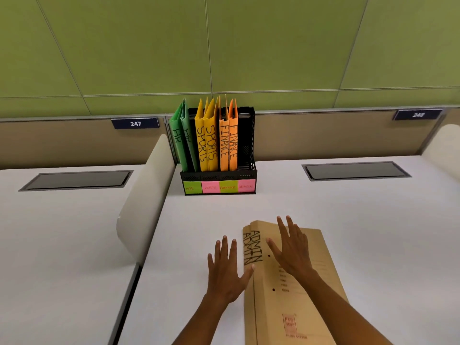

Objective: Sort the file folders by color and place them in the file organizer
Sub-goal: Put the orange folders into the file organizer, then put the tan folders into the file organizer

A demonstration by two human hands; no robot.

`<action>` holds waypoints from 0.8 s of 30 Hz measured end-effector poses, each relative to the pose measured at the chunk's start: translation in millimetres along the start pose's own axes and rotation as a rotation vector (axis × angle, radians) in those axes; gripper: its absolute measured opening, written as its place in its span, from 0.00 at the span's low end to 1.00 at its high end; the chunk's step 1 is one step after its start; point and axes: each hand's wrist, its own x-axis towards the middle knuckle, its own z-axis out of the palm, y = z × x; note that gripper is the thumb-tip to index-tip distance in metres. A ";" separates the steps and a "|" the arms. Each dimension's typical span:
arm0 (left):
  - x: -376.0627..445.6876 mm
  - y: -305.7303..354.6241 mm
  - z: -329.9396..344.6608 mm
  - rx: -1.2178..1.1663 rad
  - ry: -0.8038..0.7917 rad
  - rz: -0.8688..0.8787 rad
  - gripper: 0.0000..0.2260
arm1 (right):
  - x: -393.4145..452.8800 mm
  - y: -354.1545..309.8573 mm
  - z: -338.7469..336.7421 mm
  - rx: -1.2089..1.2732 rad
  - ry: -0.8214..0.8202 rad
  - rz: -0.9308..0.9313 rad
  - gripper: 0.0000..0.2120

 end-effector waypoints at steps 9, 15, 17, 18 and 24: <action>-60.9 22.5 19.5 -0.046 -0.096 0.040 0.41 | -106.3 47.1 -13.3 -0.050 -0.072 0.191 0.39; -79.0 44.4 32.1 -0.113 -0.108 0.039 0.37 | -144.3 73.9 -15.7 -0.003 -0.088 0.316 0.39; -80.1 49.3 35.0 -0.150 -0.100 0.020 0.37 | -150.8 81.2 -13.9 0.032 -0.099 0.367 0.39; -79.6 50.9 36.1 -0.160 -0.095 0.009 0.37 | -152.9 84.2 -13.2 0.051 -0.107 0.387 0.39; -76.6 66.6 39.2 -0.192 -0.055 -0.073 0.34 | -157.0 117.9 -2.8 0.146 -0.081 0.360 0.39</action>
